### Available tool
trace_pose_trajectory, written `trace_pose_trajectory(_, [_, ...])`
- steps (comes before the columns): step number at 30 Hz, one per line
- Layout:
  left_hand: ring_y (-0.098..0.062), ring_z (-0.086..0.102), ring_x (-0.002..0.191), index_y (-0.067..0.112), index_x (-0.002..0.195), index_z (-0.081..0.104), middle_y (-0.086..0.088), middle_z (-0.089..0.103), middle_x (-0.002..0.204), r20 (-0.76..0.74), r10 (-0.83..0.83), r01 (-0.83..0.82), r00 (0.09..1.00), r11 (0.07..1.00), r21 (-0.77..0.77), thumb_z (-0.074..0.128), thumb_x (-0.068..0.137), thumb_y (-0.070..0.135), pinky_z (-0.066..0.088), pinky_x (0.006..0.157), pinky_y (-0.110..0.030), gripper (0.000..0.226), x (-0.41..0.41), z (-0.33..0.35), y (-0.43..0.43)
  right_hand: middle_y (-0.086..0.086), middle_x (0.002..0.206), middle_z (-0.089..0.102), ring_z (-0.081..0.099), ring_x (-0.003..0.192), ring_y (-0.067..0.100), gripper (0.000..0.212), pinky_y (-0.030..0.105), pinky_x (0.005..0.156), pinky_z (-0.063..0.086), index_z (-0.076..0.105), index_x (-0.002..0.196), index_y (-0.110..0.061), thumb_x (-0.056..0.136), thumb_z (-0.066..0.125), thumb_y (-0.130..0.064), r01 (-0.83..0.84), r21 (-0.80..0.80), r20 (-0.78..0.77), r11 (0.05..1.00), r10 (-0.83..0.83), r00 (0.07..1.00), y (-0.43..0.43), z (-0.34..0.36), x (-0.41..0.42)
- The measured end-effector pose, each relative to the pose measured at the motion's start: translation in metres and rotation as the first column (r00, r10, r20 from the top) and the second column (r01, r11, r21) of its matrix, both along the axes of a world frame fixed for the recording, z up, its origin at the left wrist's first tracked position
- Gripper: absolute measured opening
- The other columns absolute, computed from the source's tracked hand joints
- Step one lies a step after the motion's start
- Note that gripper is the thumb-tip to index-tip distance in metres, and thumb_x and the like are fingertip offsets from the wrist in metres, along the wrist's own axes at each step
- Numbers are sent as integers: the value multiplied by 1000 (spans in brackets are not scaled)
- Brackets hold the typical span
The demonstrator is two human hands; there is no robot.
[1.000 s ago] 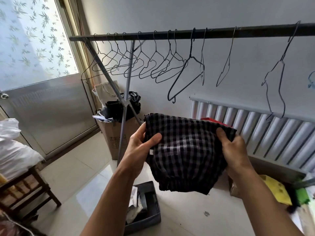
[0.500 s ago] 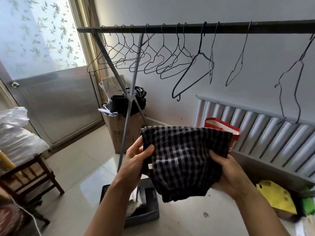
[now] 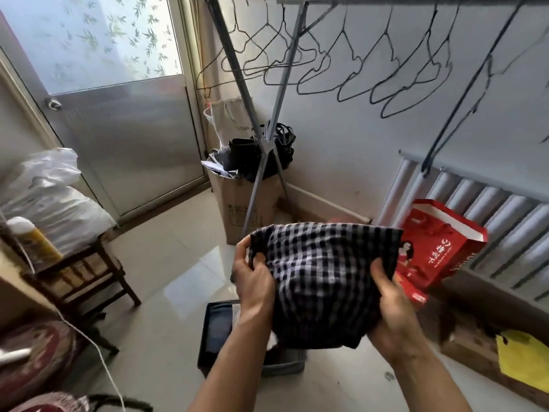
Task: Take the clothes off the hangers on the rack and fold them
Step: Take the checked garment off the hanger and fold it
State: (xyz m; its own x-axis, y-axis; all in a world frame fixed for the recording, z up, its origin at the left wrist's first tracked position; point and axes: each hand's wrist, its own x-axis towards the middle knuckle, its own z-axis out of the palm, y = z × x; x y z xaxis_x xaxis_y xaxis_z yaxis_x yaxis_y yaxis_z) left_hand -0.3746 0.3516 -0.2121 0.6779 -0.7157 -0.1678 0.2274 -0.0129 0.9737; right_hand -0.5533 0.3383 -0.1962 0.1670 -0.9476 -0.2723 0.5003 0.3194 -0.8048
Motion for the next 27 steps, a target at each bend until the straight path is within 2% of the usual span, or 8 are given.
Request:
trace_pose_trajectory(5, [-23,67,98,49,102,56,-7,69,107,212,43,-38,976,999,-25,44,102,8,56,91,-42,43,98,-12,-30,15,121,68,67,109,30,47,48,96,50,59,126,-6,94,48,-39,45,134,-14,990,-44,999,-49,-28,99])
trace_pose_trajectory(8, [-17,59,67,33,109,49,-9,64,83,122,57,-58,991,998,-2,47,101,9,51,59,-28,26,155,-25,-48,14,120,68,67,109,28,42,46,91,55,59,126,-8,98,45,-35,32,170,-36,985,-26,999,-79,-43,150])
trace_pose_trajectory(10, [-16,53,65,30,100,50,-4,58,77,70,43,-47,997,998,53,48,101,9,45,56,-29,21,197,-39,-65,13,116,70,69,104,27,37,43,83,58,61,123,-10,100,44,-33,17,190,-58,982,-6,998,-103,-53,186])
trace_pose_trajectory(13, [-16,41,62,25,68,57,-2,49,69,8,-23,22,1000,992,127,39,96,-6,32,55,-30,45,248,-60,-88,13,106,73,73,92,26,27,38,66,61,65,110,-11,100,48,-29,-5,212,-95,977,26,995,-134,-66,229])
trace_pose_trajectory(15, [-16,42,56,23,58,61,-2,51,66,-47,-27,36,999,979,200,32,92,-10,30,52,-28,55,274,-72,-98,13,105,74,73,90,26,23,37,65,61,66,106,-10,99,51,-26,-15,238,-124,971,46,991,-152,-80,254])
trace_pose_trajectory(20, [-14,61,64,17,88,71,0,67,82,-143,-143,182,979,934,309,39,97,4,43,48,-26,35,308,-89,-112,14,112,72,71,97,31,28,46,79,57,63,117,-11,98,54,-30,-6,285,-182,958,60,981,-190,-122,290])
trace_pose_trajectory(24, [-15,66,82,14,105,71,-2,71,96,-171,-210,257,963,909,329,62,93,29,51,58,-28,21,317,-128,-126,17,113,71,70,99,33,35,52,89,54,60,120,-4,98,54,-31,-37,323,-216,946,112,970,-209,-162,297])
trace_pose_trajectory(27, [-17,66,94,18,111,65,-3,67,109,-131,-254,285,958,887,363,76,83,20,52,71,-27,30,311,-168,-138,19,109,71,69,99,34,35,53,92,52,61,115,-1,97,56,-31,-41,359,-273,933,147,951,-219,-196,293])
